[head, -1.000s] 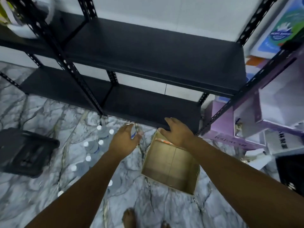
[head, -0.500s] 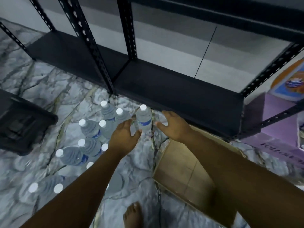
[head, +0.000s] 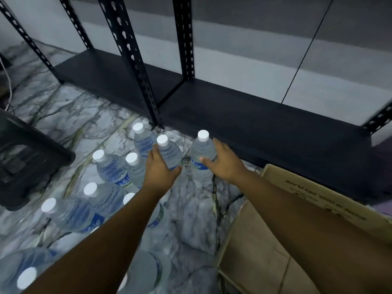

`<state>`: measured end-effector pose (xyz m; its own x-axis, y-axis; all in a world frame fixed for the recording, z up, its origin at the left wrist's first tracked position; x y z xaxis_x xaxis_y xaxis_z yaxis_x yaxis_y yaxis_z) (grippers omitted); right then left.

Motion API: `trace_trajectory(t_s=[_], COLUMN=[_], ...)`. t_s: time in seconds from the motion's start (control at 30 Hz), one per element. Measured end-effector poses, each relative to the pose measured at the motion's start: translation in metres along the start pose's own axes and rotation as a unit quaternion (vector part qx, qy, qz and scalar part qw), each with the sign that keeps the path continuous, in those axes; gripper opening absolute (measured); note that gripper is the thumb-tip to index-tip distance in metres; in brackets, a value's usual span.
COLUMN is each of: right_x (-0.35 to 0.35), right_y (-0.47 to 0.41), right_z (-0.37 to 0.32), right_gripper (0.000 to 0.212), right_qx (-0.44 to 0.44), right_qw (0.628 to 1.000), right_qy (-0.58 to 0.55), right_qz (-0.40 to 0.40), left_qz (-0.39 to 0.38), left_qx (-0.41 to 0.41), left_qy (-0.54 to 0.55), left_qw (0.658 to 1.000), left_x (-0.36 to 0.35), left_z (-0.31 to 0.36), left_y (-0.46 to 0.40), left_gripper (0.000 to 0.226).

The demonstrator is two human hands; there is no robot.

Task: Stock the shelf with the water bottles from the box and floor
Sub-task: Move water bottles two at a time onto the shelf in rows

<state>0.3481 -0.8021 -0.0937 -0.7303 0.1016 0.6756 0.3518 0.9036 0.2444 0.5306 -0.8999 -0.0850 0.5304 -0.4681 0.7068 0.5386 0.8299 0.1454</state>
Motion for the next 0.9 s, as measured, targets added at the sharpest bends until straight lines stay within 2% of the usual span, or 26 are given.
trace_trajectory(t_s=[0.2,0.37,0.5,0.63,0.73,0.9], right_x=[-0.026,-0.04,-0.045,-0.045,-0.042,-0.034], right_y=[-0.027,-0.042,-0.051,-0.052,-0.046,-0.031], right_z=[0.009,0.015,0.017,0.018,0.019,0.032], right_gripper=[0.09,0.089,0.089,0.084,0.082,0.081], right_qx=[0.04,0.049,0.061,0.059,0.061,0.061], right_qw=[0.995,0.98,0.97,0.969,0.971,0.978], right_qy=[-0.071,-0.138,-0.163,-0.157,-0.147,-0.147], right_qz=[0.053,0.135,0.168,0.183,0.178,0.134], left_qz=[0.045,0.097,0.111,0.113,0.107,0.039], left_qx=[0.008,0.012,-0.041,-0.045,-0.051,-0.103], left_qy=[0.042,0.045,0.074,0.064,0.012,-0.009], left_qw=[0.998,0.994,0.99,0.99,0.993,0.994], left_x=[-0.014,-0.025,-0.033,-0.035,-0.033,-0.035], left_z=[-0.014,-0.019,-0.023,-0.017,-0.011,-0.006], left_y=[-0.032,-0.043,-0.047,-0.046,-0.045,-0.047], left_gripper=[0.093,0.094,0.093,0.094,0.088,0.072])
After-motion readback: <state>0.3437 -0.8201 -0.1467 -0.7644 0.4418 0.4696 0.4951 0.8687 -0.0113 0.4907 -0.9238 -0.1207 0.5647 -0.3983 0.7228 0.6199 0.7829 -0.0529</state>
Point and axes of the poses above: each hand's wrist, its own y-axis away from the middle knuckle, its own x-axis out of the back of the hand, z = x × y, the point moved 5 cm from there along -y, towards the middle knuckle, and after that the axes turned 9 degrees about -z, right-handed, at the moved point
